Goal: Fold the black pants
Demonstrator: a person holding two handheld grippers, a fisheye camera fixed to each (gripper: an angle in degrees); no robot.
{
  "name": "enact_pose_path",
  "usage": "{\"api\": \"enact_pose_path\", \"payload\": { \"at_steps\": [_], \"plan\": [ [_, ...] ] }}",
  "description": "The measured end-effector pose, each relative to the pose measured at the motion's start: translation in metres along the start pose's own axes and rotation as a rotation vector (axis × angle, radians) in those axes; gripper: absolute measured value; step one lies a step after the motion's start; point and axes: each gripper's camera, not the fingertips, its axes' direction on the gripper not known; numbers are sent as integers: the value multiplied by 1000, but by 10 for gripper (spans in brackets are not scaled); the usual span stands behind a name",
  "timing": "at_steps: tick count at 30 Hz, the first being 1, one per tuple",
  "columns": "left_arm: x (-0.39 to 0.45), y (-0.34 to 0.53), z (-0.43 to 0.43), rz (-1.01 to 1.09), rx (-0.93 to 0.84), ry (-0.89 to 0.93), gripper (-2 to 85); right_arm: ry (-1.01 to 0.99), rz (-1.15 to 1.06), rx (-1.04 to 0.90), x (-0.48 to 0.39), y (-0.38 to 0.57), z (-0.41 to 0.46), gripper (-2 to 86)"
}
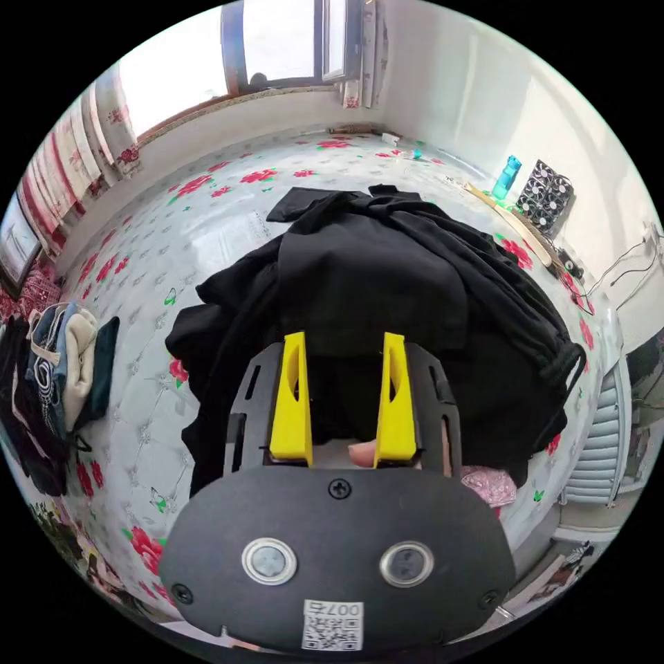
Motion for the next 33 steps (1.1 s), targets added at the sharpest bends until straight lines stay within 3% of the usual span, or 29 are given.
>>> {"api": "enact_pose_path", "payload": {
  "at_steps": [1, 5, 12, 14, 17, 22, 24, 28, 29, 31, 32, 33],
  "plan": [
    [8, 5, 6, 10, -20, 19, 48, -24, 18, -74, 7, -7, 16, 77],
    [70, 20, 37, 126, -137, 160, 45, -152, 60, -5, 29, -2, 4, 22],
    [155, 26, 25, 448, -139, 305, 51, -328, -66, 86, 54, 81, -53, 0],
    [165, 35, 15, 499, -134, 342, 55, -714, -151, 48, 53, 132, -76, -1],
    [170, 58, -5, 576, -139, 387, 62, -809, -335, -53, -4, 212, -100, -2],
    [147, 101, -54, 653, -102, 435, 103, -1014, -469, -158, -87, 286, -128, -2],
    [120, 122, -82, 646, -72, 468, 136, -1063, -633, -235, -140, 310, -146, -2],
    [60, 154, -139, 541, 60, 553, 146, -1406, -1086, -467, -254, 380, -210, 2],
    [34, 166, -161, 500, 131, 574, 133, -1504, -1225, -576, -281, 406, -230, 5],
    [-6, 189, -194, 439, 248, 555, 80, -1532, -1368, -547, -301, 436, -259, 12],
    [-36, 201, -211, 355, 288, 539, 16, -1456, -1453, -519, -309, 450, -272, 20],
    [-70, 211, -222, 236, 312, 526, 5, -1415, -1481, -508, -312, 455, -276, 25]
  ]
}}
